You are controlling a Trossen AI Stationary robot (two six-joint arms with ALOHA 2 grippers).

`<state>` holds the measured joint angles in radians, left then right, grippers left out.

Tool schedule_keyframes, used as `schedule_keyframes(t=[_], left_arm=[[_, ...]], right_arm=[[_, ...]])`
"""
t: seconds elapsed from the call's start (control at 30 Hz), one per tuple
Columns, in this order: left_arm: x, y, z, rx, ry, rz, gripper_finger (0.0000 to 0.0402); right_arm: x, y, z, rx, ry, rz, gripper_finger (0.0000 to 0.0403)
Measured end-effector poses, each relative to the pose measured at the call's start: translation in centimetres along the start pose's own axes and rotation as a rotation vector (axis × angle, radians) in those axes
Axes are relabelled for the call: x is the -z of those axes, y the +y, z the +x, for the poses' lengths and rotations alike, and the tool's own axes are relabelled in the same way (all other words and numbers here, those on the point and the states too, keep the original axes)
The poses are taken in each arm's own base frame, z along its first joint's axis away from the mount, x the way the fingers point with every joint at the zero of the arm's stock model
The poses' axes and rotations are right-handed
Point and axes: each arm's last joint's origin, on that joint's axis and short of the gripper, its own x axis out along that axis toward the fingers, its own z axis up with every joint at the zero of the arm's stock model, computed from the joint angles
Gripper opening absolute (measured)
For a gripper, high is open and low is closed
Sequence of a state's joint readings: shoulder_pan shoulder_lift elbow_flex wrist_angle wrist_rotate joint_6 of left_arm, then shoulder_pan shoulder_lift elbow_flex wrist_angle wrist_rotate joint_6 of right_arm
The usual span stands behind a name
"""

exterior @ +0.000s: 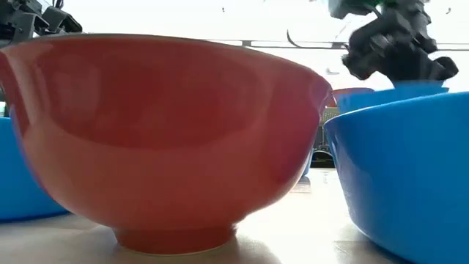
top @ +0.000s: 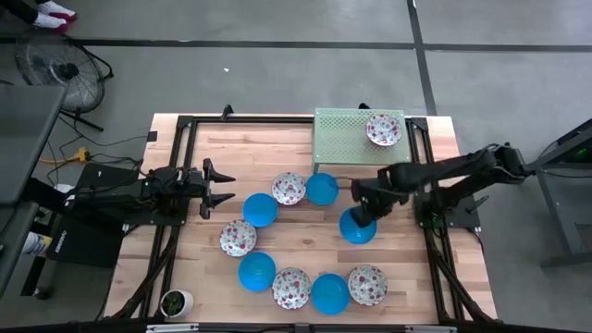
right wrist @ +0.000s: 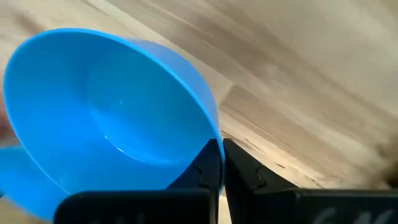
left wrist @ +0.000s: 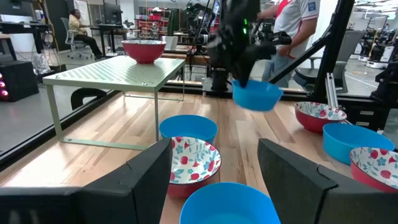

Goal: Pick & Place Mini bowls
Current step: Put the blue bowl on the green shelf

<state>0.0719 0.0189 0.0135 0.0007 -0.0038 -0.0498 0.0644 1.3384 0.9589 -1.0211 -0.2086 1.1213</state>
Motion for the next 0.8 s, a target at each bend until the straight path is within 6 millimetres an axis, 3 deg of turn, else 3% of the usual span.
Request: schedule_keyframes(t=[0.4,0.63,0.8], left_arm=[[0.0,0.0,0.0,0.0,0.0,0.0,0.0232],[0.0,0.0,0.0,0.0,0.0,0.0,0.0232],[0.0,0.0,0.0,0.0,0.0,0.0,0.0232]], right_arm=[[-4.3,0.2,-10.1,-0.111,-0.165,-0.253,0.0],[-6.4,-0.8,-13.8,-0.131,-0.258,-0.319,0.0],[-8.1,-1.2,-15.3,-0.062,-0.28,-0.297,0.0]])
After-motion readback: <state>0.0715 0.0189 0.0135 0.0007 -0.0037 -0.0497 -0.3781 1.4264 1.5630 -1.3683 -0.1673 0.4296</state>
